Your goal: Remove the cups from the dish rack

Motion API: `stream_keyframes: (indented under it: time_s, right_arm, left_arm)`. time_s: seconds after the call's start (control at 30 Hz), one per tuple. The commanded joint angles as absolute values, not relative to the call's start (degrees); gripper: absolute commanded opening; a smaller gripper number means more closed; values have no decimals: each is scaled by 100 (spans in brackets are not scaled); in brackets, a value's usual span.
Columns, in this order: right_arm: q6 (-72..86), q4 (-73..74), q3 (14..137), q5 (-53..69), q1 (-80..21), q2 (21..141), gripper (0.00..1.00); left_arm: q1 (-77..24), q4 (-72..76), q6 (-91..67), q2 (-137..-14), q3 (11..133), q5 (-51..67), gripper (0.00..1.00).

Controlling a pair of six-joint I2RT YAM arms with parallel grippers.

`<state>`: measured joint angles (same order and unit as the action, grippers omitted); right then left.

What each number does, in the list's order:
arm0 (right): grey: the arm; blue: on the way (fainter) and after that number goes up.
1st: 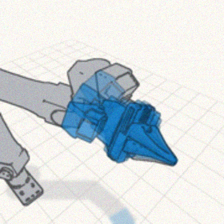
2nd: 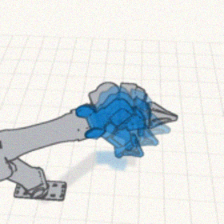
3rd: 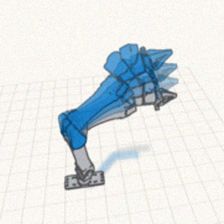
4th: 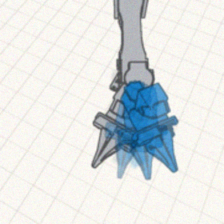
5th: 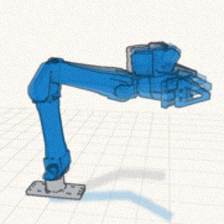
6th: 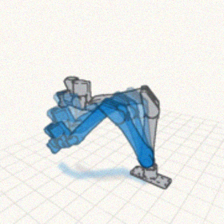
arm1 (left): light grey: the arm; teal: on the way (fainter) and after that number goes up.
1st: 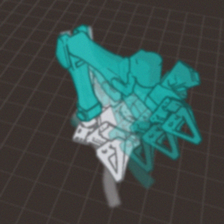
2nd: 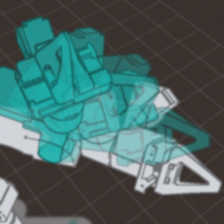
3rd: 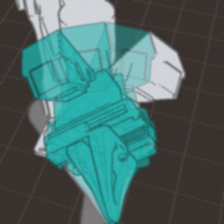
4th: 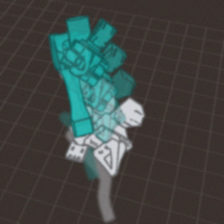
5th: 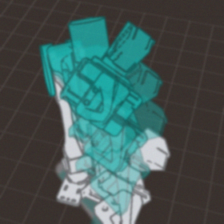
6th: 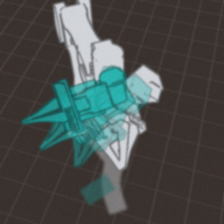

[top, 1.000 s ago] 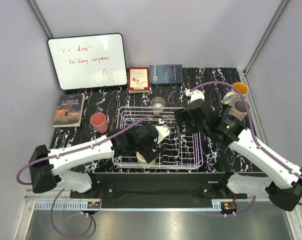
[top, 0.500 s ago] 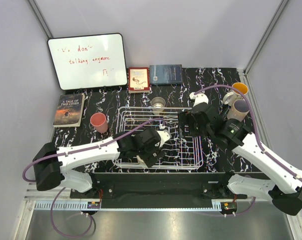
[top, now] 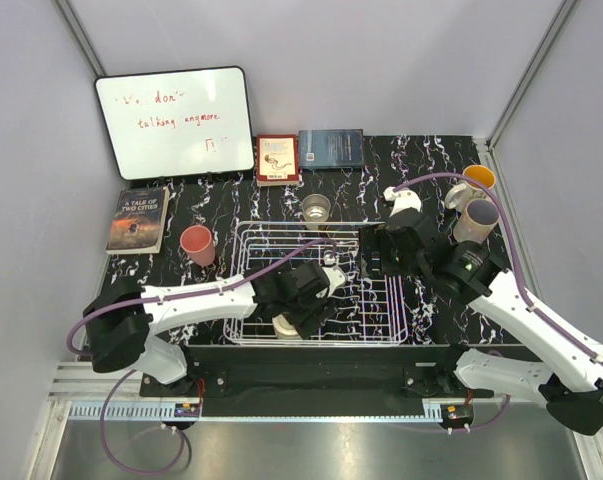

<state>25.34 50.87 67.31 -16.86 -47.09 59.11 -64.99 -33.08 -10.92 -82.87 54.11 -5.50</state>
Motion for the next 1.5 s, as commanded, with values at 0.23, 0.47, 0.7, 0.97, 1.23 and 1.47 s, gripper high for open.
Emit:
stream_keyframes:
  time_s: [0.23, 0.47, 0.7, 0.97, 1.23, 1.47]
  right_arm:
    - [2619, 5080, 6680, -1758, -4746, 5801, 92]
    - [2575, 5027, 6724, -1793, -4746, 5845, 92]
    - [2558, 4975, 6794, -1819, -4746, 5897, 92]
    - [2566, 4852, 6794, -1785, -4746, 5915, 92]
    - [2575, 4737, 6715, -1714, -4746, 5959, 92]
    - [2654, 4509, 6531, -1512, -4746, 5819, 92]
  left_arm:
    - [-6548, -3735, -1037, -8288, 5756, -702, 0]
    - [-6522, -3806, -923, -8025, 6117, -1362, 0]
    - [-5882, -3692, -1063, -7630, 6539, -1021, 0]
    - [-4624, -2085, -2363, -6541, 5802, 1085, 0]
    - [-3990, -151, -3813, -6363, 4950, 2680, 0]
    - [-3832, 2115, -5307, -6285, 3886, 3269, 0]
